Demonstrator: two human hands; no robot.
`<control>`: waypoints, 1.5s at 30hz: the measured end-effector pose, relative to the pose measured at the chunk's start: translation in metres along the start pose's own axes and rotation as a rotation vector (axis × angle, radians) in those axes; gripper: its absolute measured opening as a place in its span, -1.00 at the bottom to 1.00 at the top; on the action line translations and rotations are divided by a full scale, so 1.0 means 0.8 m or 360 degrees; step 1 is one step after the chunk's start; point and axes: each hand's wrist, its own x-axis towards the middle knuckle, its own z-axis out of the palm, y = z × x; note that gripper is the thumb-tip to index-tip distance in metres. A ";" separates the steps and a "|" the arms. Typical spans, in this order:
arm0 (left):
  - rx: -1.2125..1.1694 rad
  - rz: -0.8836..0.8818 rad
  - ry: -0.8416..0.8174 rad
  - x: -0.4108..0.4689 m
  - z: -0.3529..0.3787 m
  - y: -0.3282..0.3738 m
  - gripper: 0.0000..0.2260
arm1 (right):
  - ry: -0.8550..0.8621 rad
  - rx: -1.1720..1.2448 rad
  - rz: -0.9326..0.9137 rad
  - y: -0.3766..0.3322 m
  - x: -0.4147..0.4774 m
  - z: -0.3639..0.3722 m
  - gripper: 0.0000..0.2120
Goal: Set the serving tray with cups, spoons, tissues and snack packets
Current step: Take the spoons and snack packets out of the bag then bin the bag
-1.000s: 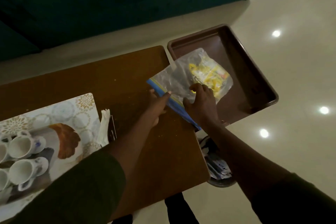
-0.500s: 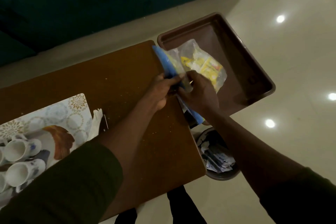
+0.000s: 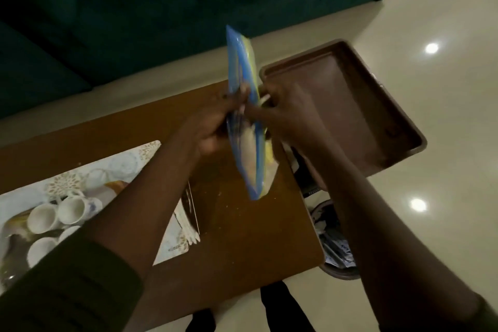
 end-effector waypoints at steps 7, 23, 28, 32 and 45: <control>-0.0101 -0.0261 0.0363 -0.065 -0.100 -0.069 -0.67 | 0.0518 -0.0097 0.0325 0.062 -0.036 0.032 -0.83; 0.0036 0.0003 0.0367 -0.065 -0.077 -0.047 -0.84 | -0.0394 -0.0740 0.0215 0.006 0.000 0.104 -0.61; -0.0015 -0.0014 0.0361 -0.064 -0.083 -0.058 -0.80 | -0.0617 -0.1022 0.0444 0.065 0.035 0.128 -0.21; -0.0014 -0.0050 0.0347 -0.065 -0.086 -0.066 -0.80 | -0.0621 -0.1090 0.0436 0.093 0.047 0.138 -0.26; 0.0042 -0.0057 0.0375 -0.071 -0.087 -0.079 -0.77 | -0.0332 -0.1148 0.0020 0.114 0.021 0.148 -0.57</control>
